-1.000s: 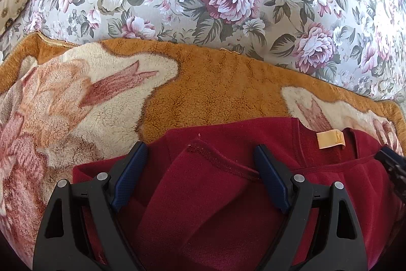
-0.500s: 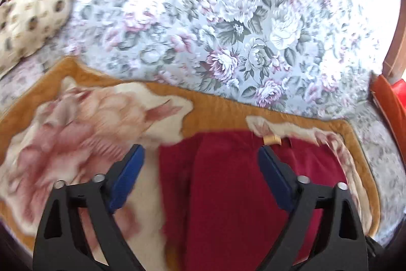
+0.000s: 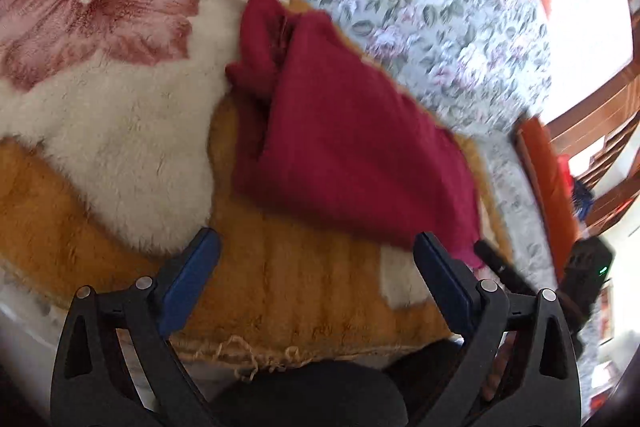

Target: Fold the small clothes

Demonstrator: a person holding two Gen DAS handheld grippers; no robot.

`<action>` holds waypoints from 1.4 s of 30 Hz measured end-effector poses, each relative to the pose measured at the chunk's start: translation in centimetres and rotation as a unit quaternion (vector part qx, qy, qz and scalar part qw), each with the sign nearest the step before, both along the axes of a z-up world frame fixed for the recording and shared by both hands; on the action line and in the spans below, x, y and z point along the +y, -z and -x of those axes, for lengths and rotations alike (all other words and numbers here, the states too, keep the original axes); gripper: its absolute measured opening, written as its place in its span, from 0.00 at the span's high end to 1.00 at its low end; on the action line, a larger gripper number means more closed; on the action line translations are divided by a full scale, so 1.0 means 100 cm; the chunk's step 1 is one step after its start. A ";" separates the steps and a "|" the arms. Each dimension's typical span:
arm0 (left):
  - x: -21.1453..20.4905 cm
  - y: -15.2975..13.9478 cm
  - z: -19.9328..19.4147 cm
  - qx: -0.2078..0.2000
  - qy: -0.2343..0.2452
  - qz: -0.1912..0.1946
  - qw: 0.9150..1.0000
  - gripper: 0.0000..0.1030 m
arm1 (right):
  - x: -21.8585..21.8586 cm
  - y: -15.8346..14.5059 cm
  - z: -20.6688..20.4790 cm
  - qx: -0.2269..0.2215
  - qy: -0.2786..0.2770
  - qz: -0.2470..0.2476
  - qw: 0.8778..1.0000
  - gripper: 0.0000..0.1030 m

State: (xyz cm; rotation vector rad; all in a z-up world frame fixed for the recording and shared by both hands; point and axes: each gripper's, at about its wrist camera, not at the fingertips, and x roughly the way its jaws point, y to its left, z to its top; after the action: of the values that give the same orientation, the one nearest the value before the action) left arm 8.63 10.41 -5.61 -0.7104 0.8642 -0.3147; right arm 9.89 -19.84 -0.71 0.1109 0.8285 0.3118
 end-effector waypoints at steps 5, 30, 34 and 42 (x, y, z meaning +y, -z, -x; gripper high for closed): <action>0.018 0.002 -0.020 -0.015 -0.026 0.092 0.995 0.05 | 0.003 0.003 -0.002 0.009 -0.002 0.002 1.000 0.64; 0.015 0.014 -0.042 0.009 -0.087 0.144 0.986 0.39 | 0.009 0.010 -0.007 0.032 -0.009 0.011 0.999 0.64; 0.030 0.032 -0.030 0.030 -0.172 0.168 0.970 0.75 | 0.008 0.012 -0.009 0.036 -0.011 0.010 0.999 0.64; 0.013 0.015 -0.034 0.029 -0.170 0.060 0.983 0.86 | 0.015 0.001 -0.004 0.013 -0.013 0.033 0.999 0.64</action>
State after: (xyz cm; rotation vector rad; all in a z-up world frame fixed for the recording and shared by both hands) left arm 12.02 11.66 -7.06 -0.9682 0.7660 -0.0402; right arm 10.28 -18.34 -0.81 0.0430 0.8655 0.3088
